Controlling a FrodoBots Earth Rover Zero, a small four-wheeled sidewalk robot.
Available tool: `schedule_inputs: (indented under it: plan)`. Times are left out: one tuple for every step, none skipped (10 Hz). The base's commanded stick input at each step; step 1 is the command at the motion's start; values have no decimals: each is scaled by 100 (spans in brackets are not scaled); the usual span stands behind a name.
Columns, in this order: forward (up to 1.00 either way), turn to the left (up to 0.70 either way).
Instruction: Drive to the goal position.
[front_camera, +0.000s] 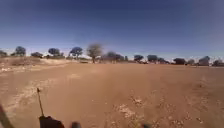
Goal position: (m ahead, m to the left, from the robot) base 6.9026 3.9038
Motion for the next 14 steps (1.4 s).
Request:
schedule_inputs:
  plan:
    - [50, 0]
    - [50, 0]
    - [50, 0]
    - [50, 0]
    - [50, 0]
    - [50, 0]
    - [50, 0]
    - [50, 0]
    - [50, 0]
    - [50, 0]
    - [50, 0]
    - [50, 0]
    - [50, 0]
    - [50, 0]
